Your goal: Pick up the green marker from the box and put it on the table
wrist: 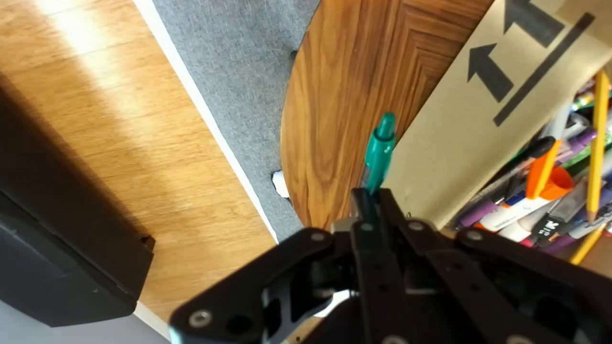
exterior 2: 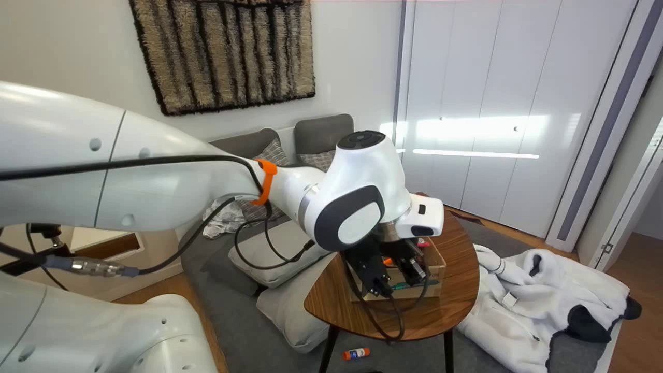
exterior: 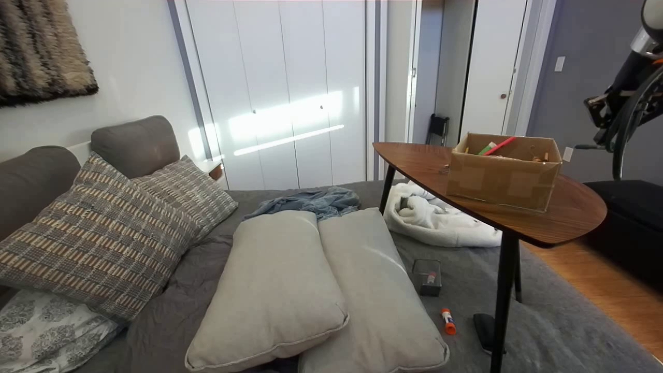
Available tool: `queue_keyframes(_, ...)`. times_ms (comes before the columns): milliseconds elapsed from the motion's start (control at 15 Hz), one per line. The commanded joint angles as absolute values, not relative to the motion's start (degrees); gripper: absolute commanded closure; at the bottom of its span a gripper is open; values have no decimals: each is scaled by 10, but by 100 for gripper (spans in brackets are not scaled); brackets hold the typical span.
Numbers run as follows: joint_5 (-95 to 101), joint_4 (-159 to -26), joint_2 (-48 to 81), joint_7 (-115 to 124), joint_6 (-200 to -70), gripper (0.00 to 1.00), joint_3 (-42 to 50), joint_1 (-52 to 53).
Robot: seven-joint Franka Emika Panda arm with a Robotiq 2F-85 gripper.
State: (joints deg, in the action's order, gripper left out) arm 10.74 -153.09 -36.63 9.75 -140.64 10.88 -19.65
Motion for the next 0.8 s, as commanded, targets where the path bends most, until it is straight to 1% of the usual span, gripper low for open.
queue_keyframes(0, 77, -1564, -355, 73, -1476, 99, 124, -188)
queue_keyframes(333, 23, -1573, -308, 46, -1537, 99, 139, -162)
queue_keyframes(733, -38, -1574, -263, 14, -1555, 99, 157, -133)
